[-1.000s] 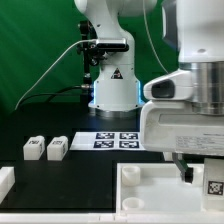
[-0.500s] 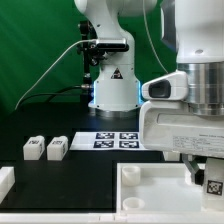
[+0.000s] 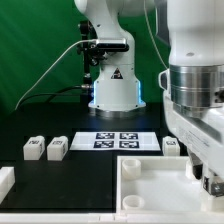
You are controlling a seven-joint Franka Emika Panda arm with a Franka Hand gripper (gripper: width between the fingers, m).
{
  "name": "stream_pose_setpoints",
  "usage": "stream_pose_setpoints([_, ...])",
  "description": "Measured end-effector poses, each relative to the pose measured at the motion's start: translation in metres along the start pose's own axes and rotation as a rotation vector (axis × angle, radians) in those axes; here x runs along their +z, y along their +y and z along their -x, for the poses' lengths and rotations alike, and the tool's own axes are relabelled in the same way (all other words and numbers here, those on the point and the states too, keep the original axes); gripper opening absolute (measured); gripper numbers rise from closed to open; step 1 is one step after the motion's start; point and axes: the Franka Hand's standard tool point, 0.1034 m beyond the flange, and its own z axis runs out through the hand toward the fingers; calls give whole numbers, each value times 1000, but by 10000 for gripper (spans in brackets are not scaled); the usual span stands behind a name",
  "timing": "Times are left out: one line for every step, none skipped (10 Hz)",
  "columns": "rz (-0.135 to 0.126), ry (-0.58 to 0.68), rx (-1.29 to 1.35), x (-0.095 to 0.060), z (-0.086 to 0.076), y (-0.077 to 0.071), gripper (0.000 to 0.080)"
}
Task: Assemble one leg
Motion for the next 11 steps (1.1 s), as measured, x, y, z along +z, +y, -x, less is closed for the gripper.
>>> stream_pose_setpoints([-3,-22,216,0,0,3,300])
stream_pose_setpoints([-4,-28,318,0,-1,6,300])
stream_pose_setpoints([-1,-30,360,1,0,6,300])
stream_pose_setpoints([19,-26,440,1,0,9,300])
stream_pose_setpoints([26,-20,442,0,-2,9,300])
stream_pose_setpoints([23,-20,427,0,-2,8,300])
stream_pose_setpoints([28,-19,427,2,-2,10,414])
stream_pose_setpoints([28,-19,427,2,-2,10,551])
stream_pose_setpoints([28,-19,427,2,-2,10,551])
stream_pose_setpoints([28,-19,427,2,-2,10,619])
stream_pose_setpoints([25,-22,426,1,1,10,619])
